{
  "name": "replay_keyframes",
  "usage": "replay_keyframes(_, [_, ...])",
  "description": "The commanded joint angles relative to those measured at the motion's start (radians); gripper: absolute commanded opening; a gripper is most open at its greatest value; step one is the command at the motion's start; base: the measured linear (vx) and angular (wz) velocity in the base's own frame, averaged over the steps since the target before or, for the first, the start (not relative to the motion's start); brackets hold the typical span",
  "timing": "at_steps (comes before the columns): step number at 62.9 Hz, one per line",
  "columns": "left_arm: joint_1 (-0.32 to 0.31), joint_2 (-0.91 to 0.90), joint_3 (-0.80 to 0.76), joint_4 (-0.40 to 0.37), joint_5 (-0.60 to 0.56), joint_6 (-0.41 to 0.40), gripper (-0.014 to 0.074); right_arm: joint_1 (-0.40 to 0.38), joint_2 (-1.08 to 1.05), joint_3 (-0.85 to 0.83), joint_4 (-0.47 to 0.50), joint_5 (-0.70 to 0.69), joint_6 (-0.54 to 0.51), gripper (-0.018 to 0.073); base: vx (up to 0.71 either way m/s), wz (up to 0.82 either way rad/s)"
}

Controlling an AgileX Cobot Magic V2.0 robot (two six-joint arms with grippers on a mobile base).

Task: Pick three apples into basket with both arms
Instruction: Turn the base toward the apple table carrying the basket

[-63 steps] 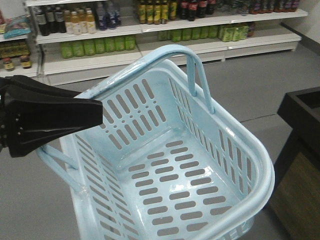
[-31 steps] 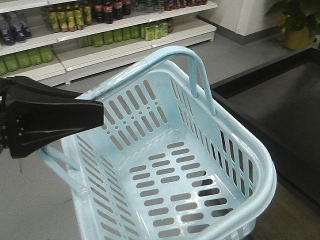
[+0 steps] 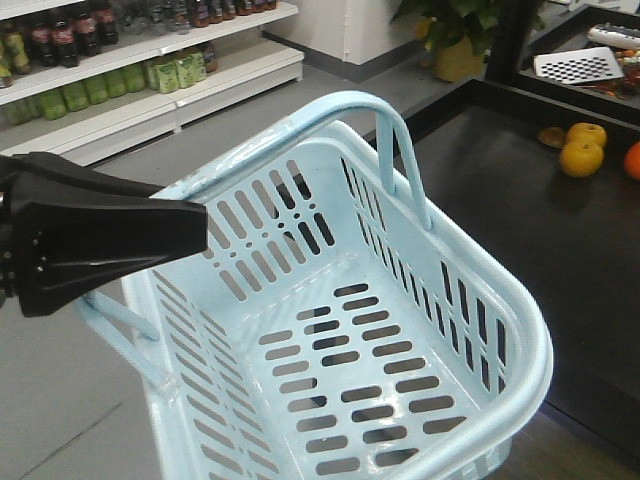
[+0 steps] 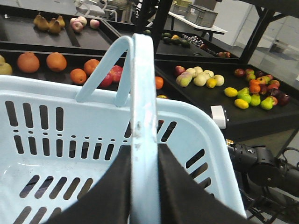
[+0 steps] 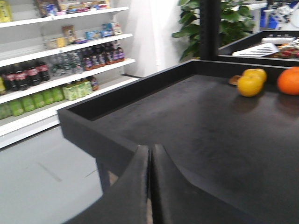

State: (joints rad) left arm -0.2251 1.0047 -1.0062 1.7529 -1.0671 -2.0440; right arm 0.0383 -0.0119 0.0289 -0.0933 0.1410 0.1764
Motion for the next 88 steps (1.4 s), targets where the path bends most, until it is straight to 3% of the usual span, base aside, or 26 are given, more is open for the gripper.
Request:
replay_keyframes(1, [-0.002, -0.019, -0.027, 0.05, 0.032, -0.001, -0.0006, -0.007, -0.013, 0.012, -0.01, -0.076, -0.001, -0.0007, 0.1, -0.44])
replay_keyframes(88, [-0.002, -0.019, -0.027, 0.05, 0.032, -0.001, -0.0006, -0.007, -0.013, 0.012, -0.01, -0.076, -0.001, -0.0007, 0.09, -0.38])
